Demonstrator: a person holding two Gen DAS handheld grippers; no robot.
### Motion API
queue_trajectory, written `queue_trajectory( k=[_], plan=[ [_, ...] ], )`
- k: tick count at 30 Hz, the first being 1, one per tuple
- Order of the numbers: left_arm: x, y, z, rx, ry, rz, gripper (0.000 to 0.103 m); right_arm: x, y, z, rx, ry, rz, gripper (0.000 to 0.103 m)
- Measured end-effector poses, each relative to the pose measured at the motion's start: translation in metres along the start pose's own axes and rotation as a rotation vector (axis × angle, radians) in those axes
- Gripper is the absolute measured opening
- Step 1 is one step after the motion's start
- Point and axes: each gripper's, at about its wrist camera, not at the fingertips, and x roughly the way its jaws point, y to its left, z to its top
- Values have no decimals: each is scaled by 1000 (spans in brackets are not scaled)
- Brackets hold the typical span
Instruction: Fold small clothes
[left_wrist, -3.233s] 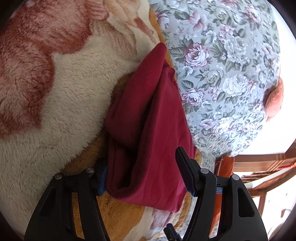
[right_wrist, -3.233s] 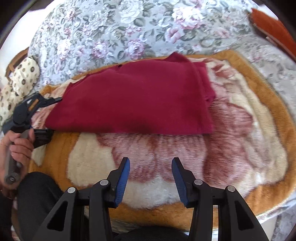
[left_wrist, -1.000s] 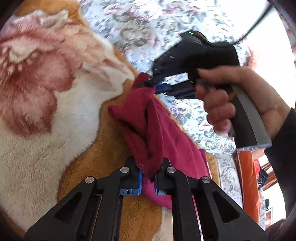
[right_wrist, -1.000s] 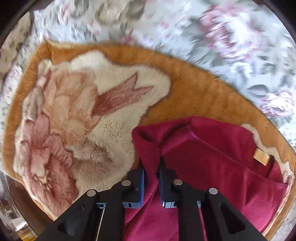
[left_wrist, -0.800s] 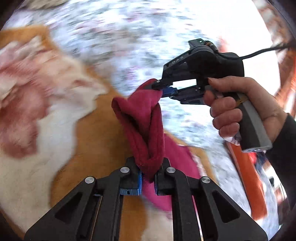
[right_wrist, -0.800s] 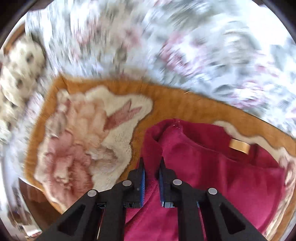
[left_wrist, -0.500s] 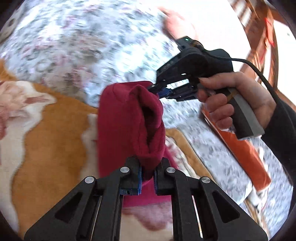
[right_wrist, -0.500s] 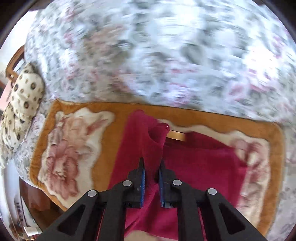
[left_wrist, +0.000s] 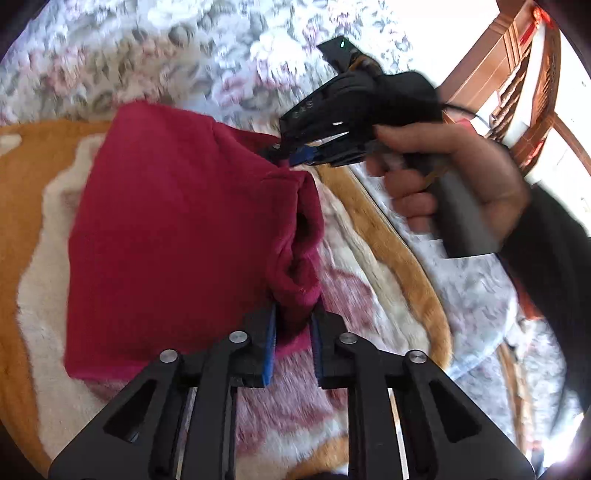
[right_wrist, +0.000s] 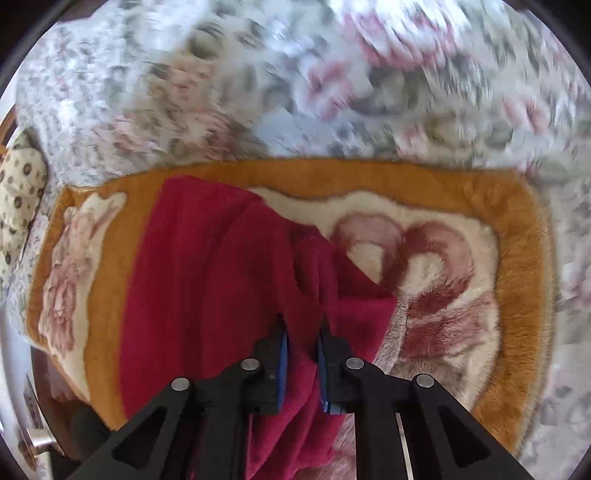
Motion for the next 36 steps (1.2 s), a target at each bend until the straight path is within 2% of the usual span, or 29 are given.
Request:
queue_trajectory(
  k=[3,5,6,8,10,11,12,13,15,16,17,18,19,21,23,25,26,28,29,30,31,34,36],
  plan=[
    [-12,8,-12,-18,88,-73,18,-5,-25,-9,134,-112,112,18],
    [-30,10,-19,2,97,-53,18,-25,-36,-21,183,-231,108,18],
    [-39,11,-20,14,84,-28,18,-40,-34,-30,161,-311,60,18],
    [-59,17,-19,28,33,29,18,-65,-15,-47,21,-445,22,18],
    [-69,27,-10,19,-39,101,21,-83,17,-73,-202,-553,67,18],
    [-68,33,-5,18,-65,140,22,-88,37,-88,-321,-578,94,18],
    [-63,38,-1,20,-76,173,22,-85,56,-101,-423,-567,122,18],
    [-53,43,1,3,-72,212,22,-81,66,-107,-473,-551,122,18],
    [-29,52,-2,-53,-21,220,22,-54,83,-119,-570,-454,26,19],
    [-24,57,-5,-74,-18,219,22,-25,78,-118,-561,-348,-64,19],
    [-22,57,-7,-86,-21,213,22,-4,66,-116,-529,-276,-101,19],
    [-21,56,-9,-96,-25,207,25,-1,58,-117,-496,-289,-67,20],
    [-23,56,-10,-102,-27,213,25,-6,41,-116,-412,-343,38,20],
    [-23,52,-8,-89,-2,227,25,-11,34,-113,-345,-342,85,20],
    [-19,51,-6,-64,17,235,25,-30,46,-125,-398,-417,50,20],
    [-19,57,-3,-75,16,221,25,-52,61,-149,-474,-511,135,21],
    [-19,60,-5,-89,12,214,25,-57,69,-161,-520,-533,168,24],
    [-19,63,-7,-109,7,208,25,-41,76,-173,-567,-492,103,34],
    [-19,63,-6,-110,11,211,25,-13,75,-175,-577,-412,14,38],
    [-19,60,-3,-108,22,218,25,-2,67,-177,-574,-403,-4,39],
    [-21,58,2,-109,30,228,25,-2,59,-186,-571,-504,34,40],
    [-38,45,26,-94,-24,205,25,-1,55,-186,-557,-519,74,41],
    [-43,38,51,-74,-67,215,25,-1,49,-186,-544,-522,106,41]
  ],
)
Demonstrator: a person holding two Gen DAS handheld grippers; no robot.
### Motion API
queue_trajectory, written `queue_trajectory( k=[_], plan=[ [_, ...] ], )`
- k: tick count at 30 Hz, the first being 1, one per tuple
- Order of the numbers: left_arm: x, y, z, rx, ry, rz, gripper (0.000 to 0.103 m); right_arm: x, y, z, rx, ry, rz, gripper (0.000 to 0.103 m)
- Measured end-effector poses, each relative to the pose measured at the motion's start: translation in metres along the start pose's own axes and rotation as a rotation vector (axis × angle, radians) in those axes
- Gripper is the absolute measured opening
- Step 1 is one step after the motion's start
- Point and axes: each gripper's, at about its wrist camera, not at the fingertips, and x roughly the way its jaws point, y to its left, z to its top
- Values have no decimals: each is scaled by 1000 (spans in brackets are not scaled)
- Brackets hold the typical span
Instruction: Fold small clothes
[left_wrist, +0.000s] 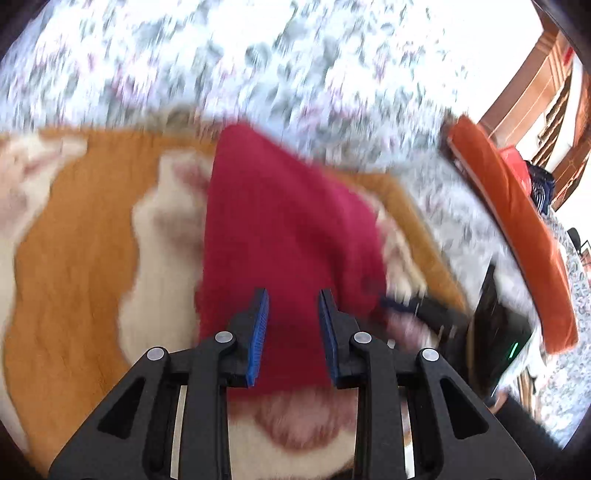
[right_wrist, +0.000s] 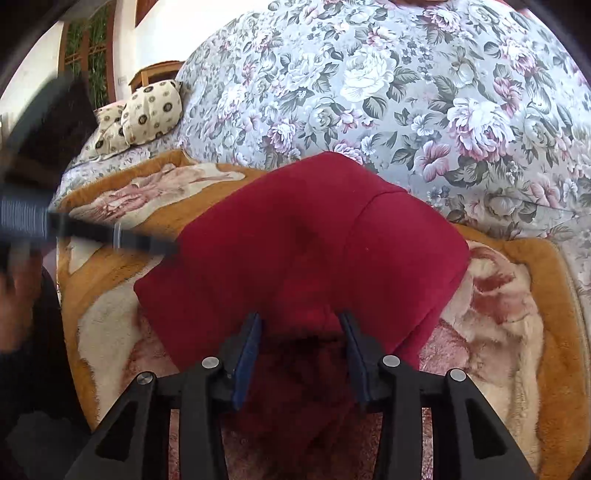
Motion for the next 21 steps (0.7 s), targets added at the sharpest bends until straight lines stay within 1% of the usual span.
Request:
queue_trajectory(
  k=[2,4,5,6,8,9,11,14,15,16,17,18,19,21],
  plan=[
    [6,0,26,-16,-20,26,25,-2,-10,-2,46,-16,44,41],
    [19,6,50,-50,-24,45,25,-11,-25,-9,95,-38,58,40],
    [29,10,60,-69,-20,39,25,-15,-29,-13,117,-50,55,38],
    [42,15,72,-94,-9,25,25,-19,-32,-15,141,-64,45,34],
    [66,24,89,-123,10,2,25,-22,-39,-18,189,-84,41,31],
    [77,27,95,-128,21,-7,25,-22,-37,-18,188,-80,29,29],
    [106,34,110,-143,51,6,25,-20,-34,-17,171,-74,17,30],
    [150,55,122,-214,116,23,25,-20,-42,-18,215,-85,45,28],
    [167,65,122,-254,165,40,25,-19,-44,-18,225,-86,52,28],
    [180,76,119,-298,186,23,24,-19,-45,-19,231,-86,57,28],
    [183,82,120,-317,174,7,18,-17,-44,-18,231,-79,55,28],
    [185,88,121,-343,182,9,14,-16,-44,-17,225,-72,51,28],
    [185,88,121,-347,186,10,14,-14,-42,-16,219,-65,46,28],
    [181,81,122,-306,186,31,14,-15,-41,-17,218,-63,41,28]
  ],
)
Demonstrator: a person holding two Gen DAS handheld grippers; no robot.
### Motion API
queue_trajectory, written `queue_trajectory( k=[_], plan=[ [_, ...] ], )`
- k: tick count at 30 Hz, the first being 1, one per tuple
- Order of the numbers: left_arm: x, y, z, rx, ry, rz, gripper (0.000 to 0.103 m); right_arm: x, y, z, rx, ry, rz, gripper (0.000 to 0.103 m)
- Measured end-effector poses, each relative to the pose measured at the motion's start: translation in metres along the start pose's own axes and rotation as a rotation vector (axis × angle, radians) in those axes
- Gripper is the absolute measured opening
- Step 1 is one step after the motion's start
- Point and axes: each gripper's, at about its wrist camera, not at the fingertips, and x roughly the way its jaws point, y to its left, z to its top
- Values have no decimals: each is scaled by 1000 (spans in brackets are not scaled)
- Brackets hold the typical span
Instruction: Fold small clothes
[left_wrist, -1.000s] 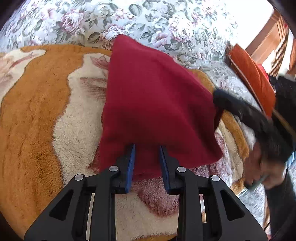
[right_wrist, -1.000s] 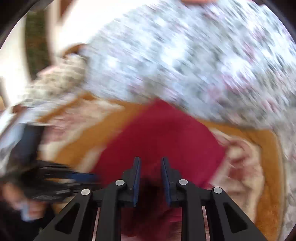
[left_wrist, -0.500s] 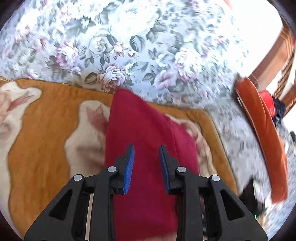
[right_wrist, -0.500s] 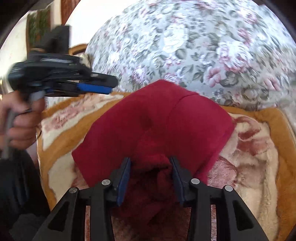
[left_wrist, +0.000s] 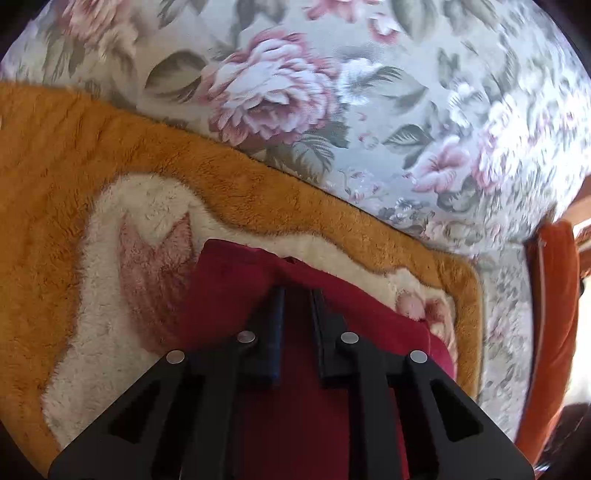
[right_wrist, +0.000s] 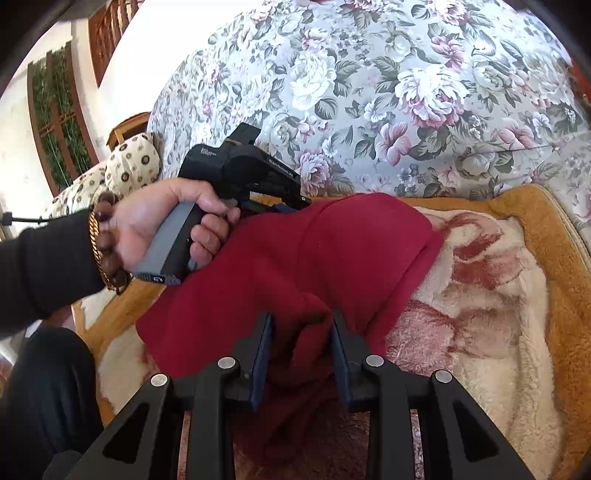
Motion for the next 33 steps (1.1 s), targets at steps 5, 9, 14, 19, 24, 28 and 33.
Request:
queue_trajectory(
  k=[5,9,14,19,24,28,33],
  plan=[
    [-64,-18,-23,132,-123,9,25,-30,-2,6,116,-1,-27,28],
    [-124,-5,-80,170,-294,-72,52,-76,7,23,184,-168,-100,29],
    [-107,15,-119,98,-236,-90,52,-20,70,51,-4,-55,26,29],
    [-105,19,-113,106,-212,-101,52,24,6,31,250,59,-101,7],
    [-104,41,-108,-21,-178,-189,52,-22,3,34,311,-73,-144,27],
    [-86,46,-108,-72,-85,-239,60,-12,-29,21,492,-85,-73,68],
    [-75,49,-109,-111,-45,-300,64,12,-63,0,662,-77,35,70]
  ],
)
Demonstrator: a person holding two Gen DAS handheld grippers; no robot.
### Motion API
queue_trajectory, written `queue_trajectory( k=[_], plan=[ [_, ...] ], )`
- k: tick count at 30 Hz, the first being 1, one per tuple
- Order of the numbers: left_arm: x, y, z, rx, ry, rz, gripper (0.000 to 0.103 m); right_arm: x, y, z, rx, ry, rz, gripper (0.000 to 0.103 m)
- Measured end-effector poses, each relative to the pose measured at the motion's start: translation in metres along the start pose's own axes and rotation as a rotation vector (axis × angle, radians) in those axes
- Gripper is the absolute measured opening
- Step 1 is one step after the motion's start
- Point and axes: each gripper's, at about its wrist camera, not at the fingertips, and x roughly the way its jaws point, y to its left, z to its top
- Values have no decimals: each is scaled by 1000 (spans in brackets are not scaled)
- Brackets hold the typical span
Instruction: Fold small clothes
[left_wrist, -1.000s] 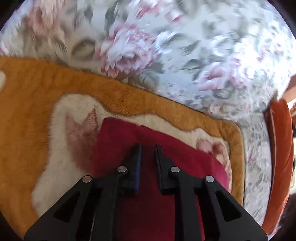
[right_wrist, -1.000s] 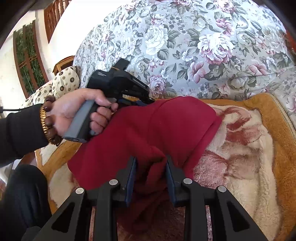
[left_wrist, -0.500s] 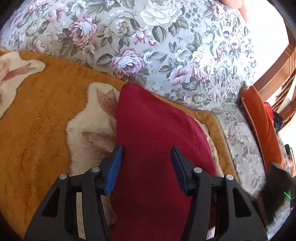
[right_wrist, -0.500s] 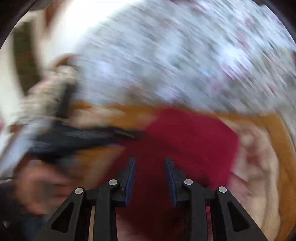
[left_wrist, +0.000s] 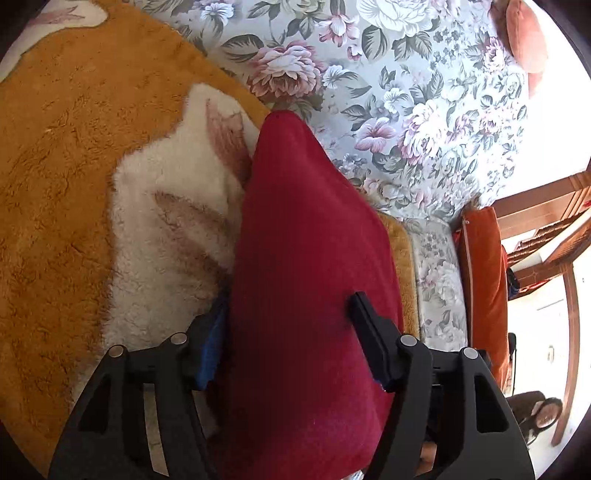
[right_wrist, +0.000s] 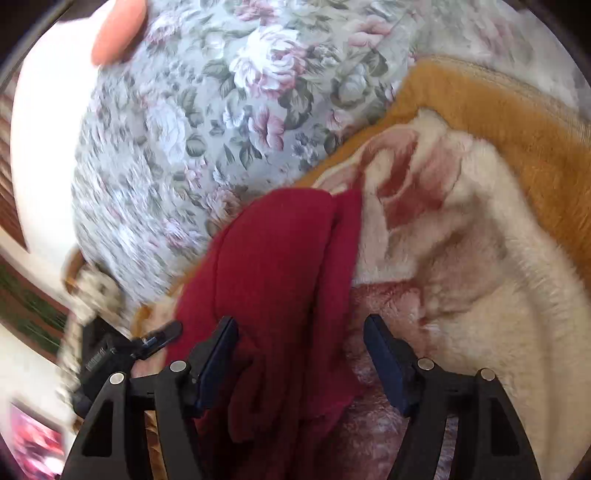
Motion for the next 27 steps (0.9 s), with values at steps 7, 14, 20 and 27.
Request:
queue_trajectory(
  k=[7,14,20,27],
  plan=[
    [7,-3,3,11,-29,14,63,13,-8,2,-21,79,80,48],
    [-10,-39,-9,274,-125,179,36,7,32,-3,-120,44,-2,38],
    [-79,-32,8,331,-303,198,36,24,106,-1,-205,14,38,37],
    [-86,28,55,275,-278,334,44,113,125,-16,-216,70,36,40]
  ],
)
